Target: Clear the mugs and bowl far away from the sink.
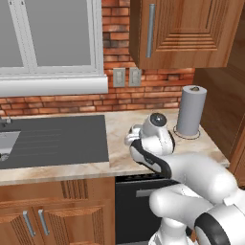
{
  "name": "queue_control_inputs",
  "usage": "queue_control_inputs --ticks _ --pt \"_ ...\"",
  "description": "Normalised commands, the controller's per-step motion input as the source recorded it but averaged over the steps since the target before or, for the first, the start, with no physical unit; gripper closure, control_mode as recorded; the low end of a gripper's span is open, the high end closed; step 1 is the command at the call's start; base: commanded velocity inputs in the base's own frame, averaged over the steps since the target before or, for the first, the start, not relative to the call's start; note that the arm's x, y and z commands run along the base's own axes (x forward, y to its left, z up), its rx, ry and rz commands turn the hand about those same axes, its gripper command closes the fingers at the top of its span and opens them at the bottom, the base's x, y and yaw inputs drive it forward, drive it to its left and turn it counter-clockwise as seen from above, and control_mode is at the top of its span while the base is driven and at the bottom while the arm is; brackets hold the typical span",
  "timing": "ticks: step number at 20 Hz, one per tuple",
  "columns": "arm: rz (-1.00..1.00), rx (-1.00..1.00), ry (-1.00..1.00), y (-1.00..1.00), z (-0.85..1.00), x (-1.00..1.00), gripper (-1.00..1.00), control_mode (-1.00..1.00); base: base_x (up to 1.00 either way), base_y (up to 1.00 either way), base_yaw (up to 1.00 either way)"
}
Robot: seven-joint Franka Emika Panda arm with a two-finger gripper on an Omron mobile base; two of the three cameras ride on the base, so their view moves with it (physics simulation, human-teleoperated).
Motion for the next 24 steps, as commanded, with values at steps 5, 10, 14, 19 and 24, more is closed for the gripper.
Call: queue_control_inputs --ticks 5,10,14,19,24 --pt "0.0 0.02 0.2 0.0 0.98 -0.18 1.0 -1.0 0.0 0.0 0.0" --pt "-0.03 0.0 0.07 0.0 0.74 -0.49 1.0 -1.0 0.0 0.0 0.0" --pt "-0.01 -0.05 0.0 0.0 0.39 -0.69 1.0 -1.0 0.0 0.0 0.0" --pt "0.0 -0.02 0.0 -0.16 0.05 -0.55 1.0 -1.0 0.0 0.0 0.0" --pt "0.0 0.0 0.0 -0.04 0.18 -0.44 1.0 -1.0 0.0 0.0 0.0"
